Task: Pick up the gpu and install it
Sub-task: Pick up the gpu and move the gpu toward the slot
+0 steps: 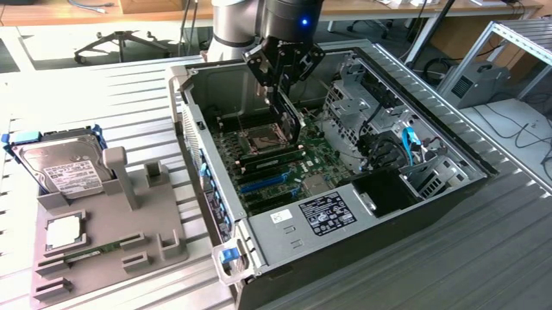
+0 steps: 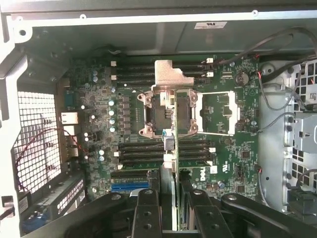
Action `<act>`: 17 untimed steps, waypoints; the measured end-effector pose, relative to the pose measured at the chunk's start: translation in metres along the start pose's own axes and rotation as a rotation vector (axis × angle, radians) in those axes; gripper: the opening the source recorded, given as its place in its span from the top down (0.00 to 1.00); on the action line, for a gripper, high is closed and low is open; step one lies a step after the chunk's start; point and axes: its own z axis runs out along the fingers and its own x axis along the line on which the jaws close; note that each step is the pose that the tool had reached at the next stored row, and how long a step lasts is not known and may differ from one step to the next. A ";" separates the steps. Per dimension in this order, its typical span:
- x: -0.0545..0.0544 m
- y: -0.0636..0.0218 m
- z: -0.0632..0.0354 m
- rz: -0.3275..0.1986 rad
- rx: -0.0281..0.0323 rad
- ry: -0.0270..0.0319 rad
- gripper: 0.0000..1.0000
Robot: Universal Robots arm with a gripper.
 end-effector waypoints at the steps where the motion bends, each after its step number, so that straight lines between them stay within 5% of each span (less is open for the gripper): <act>1: 0.000 -0.0004 0.0001 0.000 -0.0002 -0.0001 0.73; 8: -0.002 -0.0078 0.0017 0.000 0.0014 -0.0002 0.73; 17: -0.020 -0.0086 0.0056 0.000 0.0102 -0.0004 0.73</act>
